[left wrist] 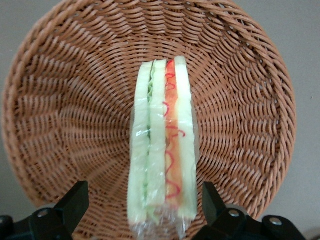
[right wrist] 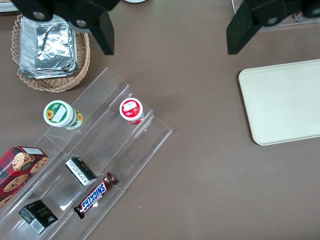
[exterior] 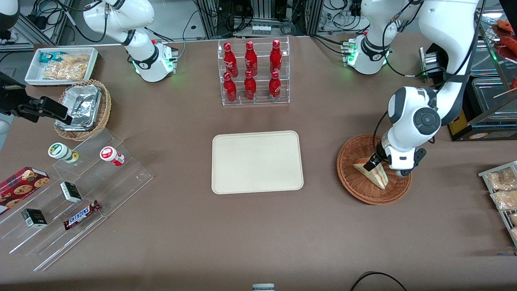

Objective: Place sandwich from basket to tray
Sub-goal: 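Lower the open left gripper around the sandwich and close it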

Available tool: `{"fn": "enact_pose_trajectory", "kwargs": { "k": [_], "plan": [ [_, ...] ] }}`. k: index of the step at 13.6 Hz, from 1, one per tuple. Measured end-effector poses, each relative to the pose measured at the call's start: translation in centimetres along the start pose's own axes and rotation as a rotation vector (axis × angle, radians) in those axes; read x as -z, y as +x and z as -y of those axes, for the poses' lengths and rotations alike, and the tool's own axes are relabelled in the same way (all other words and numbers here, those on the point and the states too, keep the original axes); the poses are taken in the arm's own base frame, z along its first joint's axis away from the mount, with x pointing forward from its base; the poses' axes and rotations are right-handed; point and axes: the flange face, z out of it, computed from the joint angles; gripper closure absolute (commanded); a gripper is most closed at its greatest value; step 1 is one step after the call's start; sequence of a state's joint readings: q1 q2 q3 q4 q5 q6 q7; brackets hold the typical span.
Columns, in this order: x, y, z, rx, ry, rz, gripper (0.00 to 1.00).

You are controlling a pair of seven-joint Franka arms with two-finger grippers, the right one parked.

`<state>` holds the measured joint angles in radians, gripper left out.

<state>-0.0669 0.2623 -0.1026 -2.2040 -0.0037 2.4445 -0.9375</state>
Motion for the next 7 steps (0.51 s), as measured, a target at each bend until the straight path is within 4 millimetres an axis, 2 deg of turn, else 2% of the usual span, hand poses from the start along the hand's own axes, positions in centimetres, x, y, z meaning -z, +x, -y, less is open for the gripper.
{"fn": "enact_pose_trajectory", "kwargs": {
  "k": [1, 2, 3, 4, 7],
  "plan": [
    [-0.7, 0.1, -0.1, 0.005, -0.007, -0.003, 0.14],
    [-1.3, 0.2, -0.2, 0.009, -0.01, -0.003, 0.58],
    [-1.7, 0.2, -0.2, 0.018, -0.012, -0.003, 0.86],
    [-1.7, 0.3, -0.4, 0.037, -0.017, -0.006, 0.9],
    [-0.3, 1.0, -1.3, 0.08, -0.043, -0.023, 0.94]
  ]
}}
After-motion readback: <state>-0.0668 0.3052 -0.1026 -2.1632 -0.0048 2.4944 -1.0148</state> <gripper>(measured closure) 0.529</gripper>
